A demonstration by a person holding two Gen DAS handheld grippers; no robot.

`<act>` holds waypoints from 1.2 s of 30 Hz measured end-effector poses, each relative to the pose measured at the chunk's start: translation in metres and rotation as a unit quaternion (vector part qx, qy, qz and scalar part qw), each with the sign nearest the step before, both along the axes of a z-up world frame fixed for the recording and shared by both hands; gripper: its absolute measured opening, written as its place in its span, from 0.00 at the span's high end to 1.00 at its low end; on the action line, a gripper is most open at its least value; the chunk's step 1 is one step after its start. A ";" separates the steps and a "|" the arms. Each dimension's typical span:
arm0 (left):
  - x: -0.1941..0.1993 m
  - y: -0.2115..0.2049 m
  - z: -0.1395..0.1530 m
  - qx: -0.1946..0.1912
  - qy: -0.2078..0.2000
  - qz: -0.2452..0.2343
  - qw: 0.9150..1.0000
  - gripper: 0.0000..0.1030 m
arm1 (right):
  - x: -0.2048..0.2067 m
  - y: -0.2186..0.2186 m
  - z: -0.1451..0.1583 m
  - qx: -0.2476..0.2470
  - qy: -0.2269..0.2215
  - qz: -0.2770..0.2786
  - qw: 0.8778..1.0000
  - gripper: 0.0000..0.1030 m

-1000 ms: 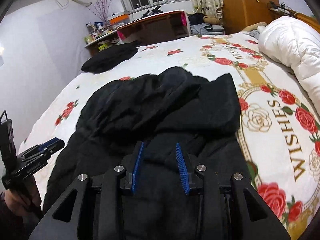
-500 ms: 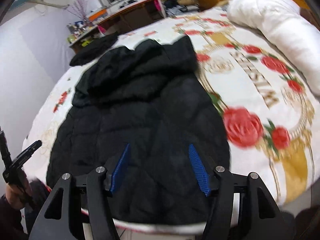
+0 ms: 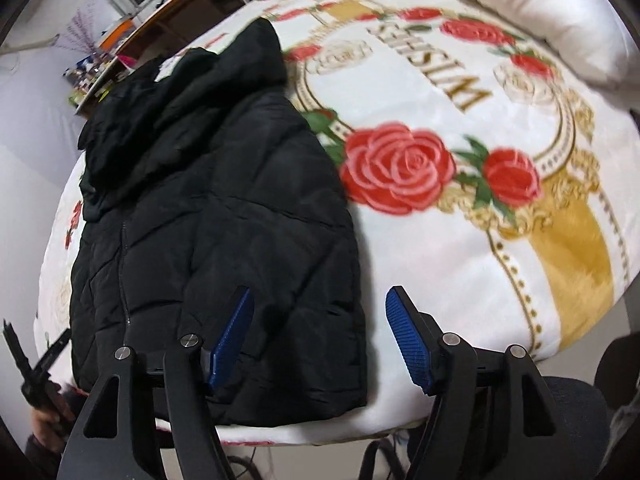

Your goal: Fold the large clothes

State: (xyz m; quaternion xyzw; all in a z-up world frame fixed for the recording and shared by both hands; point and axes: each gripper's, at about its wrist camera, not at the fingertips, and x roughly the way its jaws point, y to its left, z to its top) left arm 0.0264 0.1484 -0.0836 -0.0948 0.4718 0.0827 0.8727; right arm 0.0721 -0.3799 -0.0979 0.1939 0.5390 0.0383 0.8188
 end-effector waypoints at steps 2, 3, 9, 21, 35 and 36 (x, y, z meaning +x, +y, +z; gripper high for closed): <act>-0.003 -0.002 -0.005 -0.005 0.008 -0.003 1.000 0.38 | 0.001 -0.003 -0.012 0.017 0.030 0.000 0.999 0.33; -0.005 -0.003 -0.008 -0.008 0.011 -0.006 1.000 0.38 | 0.001 -0.001 -0.015 0.023 0.040 0.003 0.999 0.33; -0.014 -0.013 -0.017 -0.032 0.024 -0.014 0.999 0.38 | -0.002 0.016 -0.027 0.032 0.072 0.038 0.996 0.33; -0.018 -0.041 -0.008 -0.008 0.026 -0.053 0.998 0.79 | -0.009 0.013 -0.008 0.043 0.048 0.052 0.997 0.82; -0.025 -0.004 0.080 -0.095 -0.104 -0.024 0.990 0.84 | -0.013 -0.010 0.074 0.114 -0.078 0.054 0.989 0.87; -0.022 0.000 0.086 -0.103 -0.112 -0.020 0.988 0.84 | -0.011 -0.013 0.079 0.117 -0.085 0.052 0.988 0.88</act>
